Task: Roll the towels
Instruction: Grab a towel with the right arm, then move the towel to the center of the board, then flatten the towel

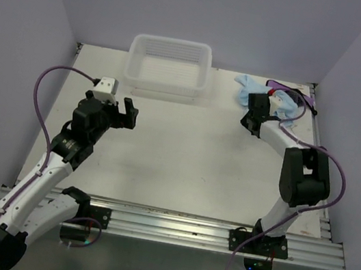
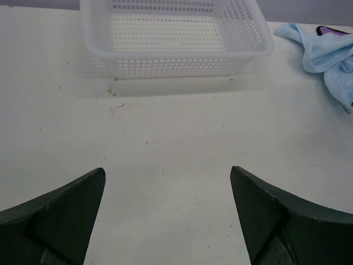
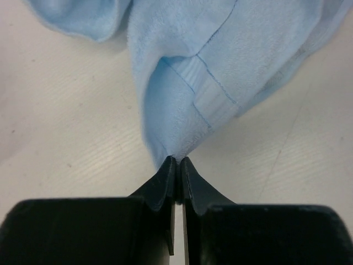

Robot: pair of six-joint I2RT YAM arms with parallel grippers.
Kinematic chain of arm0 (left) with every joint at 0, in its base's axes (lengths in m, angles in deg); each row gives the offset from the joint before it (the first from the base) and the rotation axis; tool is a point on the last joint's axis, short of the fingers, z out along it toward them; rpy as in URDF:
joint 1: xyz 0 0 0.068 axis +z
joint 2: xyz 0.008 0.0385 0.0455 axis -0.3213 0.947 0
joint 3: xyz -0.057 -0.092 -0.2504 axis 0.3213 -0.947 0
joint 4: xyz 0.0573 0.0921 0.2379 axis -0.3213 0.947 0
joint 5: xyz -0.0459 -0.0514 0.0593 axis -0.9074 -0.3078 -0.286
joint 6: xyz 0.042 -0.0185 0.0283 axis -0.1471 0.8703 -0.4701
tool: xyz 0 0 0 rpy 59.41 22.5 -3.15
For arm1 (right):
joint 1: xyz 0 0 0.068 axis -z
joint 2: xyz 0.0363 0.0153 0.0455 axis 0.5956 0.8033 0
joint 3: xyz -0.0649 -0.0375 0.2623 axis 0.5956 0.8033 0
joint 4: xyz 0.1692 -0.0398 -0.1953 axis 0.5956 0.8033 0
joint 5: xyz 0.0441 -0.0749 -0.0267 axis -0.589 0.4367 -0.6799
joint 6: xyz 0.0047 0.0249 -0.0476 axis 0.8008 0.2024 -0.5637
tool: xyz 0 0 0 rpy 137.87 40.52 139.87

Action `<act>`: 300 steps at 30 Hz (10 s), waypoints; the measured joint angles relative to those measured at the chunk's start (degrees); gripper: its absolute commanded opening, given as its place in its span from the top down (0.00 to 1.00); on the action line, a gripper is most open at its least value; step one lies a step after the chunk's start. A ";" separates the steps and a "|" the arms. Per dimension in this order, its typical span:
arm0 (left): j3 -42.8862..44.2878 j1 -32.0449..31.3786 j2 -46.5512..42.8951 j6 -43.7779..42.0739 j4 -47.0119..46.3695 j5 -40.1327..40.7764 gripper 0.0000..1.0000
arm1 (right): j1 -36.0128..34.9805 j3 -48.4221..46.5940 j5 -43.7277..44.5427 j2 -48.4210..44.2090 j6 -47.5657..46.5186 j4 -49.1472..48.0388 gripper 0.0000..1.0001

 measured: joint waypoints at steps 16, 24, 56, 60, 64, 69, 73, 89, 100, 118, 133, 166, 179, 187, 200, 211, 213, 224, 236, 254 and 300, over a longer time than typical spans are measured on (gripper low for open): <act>0.00 0.00 -2.93 0.00 0.00 0.15 0.00 | -7.58 3.85 -5.77 -32.48 -5.75 6.19 1.00; 0.00 0.00 -2.71 0.00 0.00 0.00 0.00 | -9.55 -5.88 -9.73 -32.63 -7.52 12.94 1.00; 0.00 0.02 -4.70 -0.04 -0.24 7.43 0.00 | -45.22 9.73 -3.96 -43.41 -4.68 5.46 0.36; -0.02 -0.09 -2.03 -0.04 -0.81 -0.57 0.04 | -45.03 14.14 4.96 -52.41 -3.10 9.44 0.42; -0.02 -2.23 1.68 -0.17 -2.21 -10.32 0.09 | -43.58 20.13 12.92 -58.18 1.36 16.41 0.44; 0.87 -14.38 8.66 -2.38 -1.31 -13.60 0.09 | -40.19 28.09 18.60 -64.04 7.43 23.28 0.45; 2.19 -25.64 13.42 -5.20 0.59 -10.91 0.09 | -35.52 31.85 18.25 -65.64 9.90 24.87 0.45; 5.84 -41.57 34.42 -9.44 10.62 2.60 0.27 | -26.99 35.78 13.16 -64.11 10.54 22.08 0.44; 7.39 -44.59 35.45 -7.72 11.82 4.59 0.30 | -22.34 38.45 9.03 -63.56 9.55 18.58 0.43; 4.76 -47.12 39.95 -0.13 10.38 8.46 0.65 | -16.17 41.00 3.82 -62.86 6.49 14.93 0.42; 4.68 -47.15 42.99 2.64 7.45 9.66 1.00 | -14.32 41.29 1.62 -62.49 5.81 14.14 0.41; 19.21 -45.94 -0.52 48.87 56.37 68.48 1.00 | -13.70 38.95 1.68 -53.51 6.84 13.84 0.54; 17.97 -45.94 -0.90 49.86 57.72 73.02 1.00 | -13.68 38.95 -10.80 -39.65 2.08 -0.11 0.59; 17.88 -45.94 -1.07 47.87 57.22 74.18 1.00 | -13.73 38.07 -16.00 -30.29 1.57 -6.32 0.59; 16.96 -45.94 -1.55 45.94 56.48 74.66 1.00 | -13.81 33.81 -13.18 -23.28 2.51 -9.42 0.59; 16.96 -45.94 -2.67 45.35 56.06 74.90 1.00 | -13.84 29.68 -8.81 -18.01 1.81 -9.46 0.97; 16.96 -45.94 -2.60 44.46 55.45 75.01 1.00 | -13.84 29.44 -8.41 -17.86 1.20 -9.09 1.00; 19.65 -45.94 -0.72 39.32 51.25 75.06 1.00 | -14.32 16.33 -2.21 -21.62 -14.58 3.76 1.00; 20.44 -45.94 -2.84 35.82 47.34 75.21 1.00 | -35.15 18.73 0.09 -30.53 -39.41 3.56 0.58; 16.52 -45.94 -5.40 36.13 46.90 75.45 1.00 | -34.18 30.60 2.71 -34.67 -31.47 2.01 0.59; 14.69 -45.94 -1.92 26.95 39.71 73.94 1.00 | -32.70 28.15 4.59 -24.50 -22.60 -1.84 1.00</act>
